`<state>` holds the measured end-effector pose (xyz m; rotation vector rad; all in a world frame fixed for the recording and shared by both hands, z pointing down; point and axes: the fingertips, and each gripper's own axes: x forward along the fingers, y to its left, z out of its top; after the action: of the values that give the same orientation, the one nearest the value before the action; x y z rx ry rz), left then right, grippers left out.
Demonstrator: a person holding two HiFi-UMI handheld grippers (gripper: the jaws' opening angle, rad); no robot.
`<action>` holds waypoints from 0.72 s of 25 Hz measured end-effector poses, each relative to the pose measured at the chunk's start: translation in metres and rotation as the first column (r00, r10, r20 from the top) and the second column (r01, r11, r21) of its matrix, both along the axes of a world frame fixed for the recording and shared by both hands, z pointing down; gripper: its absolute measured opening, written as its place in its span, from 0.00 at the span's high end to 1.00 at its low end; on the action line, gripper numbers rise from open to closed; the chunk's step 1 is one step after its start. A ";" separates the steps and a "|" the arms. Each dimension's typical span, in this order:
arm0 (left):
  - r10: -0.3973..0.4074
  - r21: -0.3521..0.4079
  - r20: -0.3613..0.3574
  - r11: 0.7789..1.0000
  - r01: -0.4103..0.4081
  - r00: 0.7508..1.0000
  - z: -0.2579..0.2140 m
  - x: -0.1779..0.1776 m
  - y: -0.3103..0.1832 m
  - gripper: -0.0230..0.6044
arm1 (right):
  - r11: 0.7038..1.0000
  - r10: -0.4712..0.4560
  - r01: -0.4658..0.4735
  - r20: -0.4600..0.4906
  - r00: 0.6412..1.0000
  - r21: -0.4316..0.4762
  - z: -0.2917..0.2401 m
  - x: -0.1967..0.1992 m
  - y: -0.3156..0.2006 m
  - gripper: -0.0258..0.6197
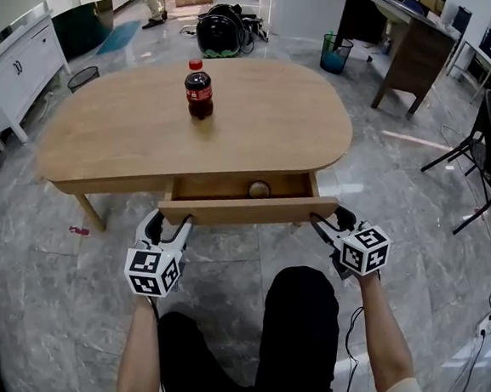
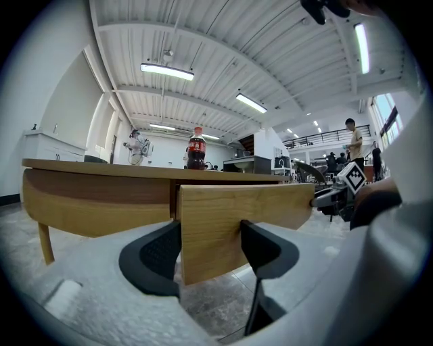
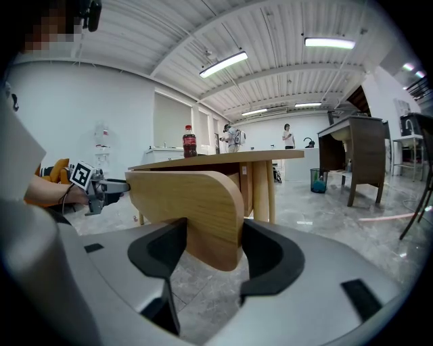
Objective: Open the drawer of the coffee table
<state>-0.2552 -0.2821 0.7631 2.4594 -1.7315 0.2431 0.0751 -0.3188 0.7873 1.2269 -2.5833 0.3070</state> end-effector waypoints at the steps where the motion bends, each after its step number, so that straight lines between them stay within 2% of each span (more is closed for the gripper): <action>1: 0.001 -0.001 -0.001 1.000 -0.001 1.000 0.000 0.001 0.002 0.53 | 1.000 0.002 -0.002 0.000 1.000 -0.001 0.000 0.001 0.002 0.56; 18: 0.000 -0.029 0.003 1.000 0.000 1.000 -0.002 0.003 0.039 0.53 | 1.000 0.002 -0.002 -0.002 1.000 -0.005 -0.002 0.002 0.039 0.56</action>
<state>-0.2527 -0.2430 0.7607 2.4404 -1.7171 0.2702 0.0775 -0.2798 0.7850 1.2275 -2.5787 0.3121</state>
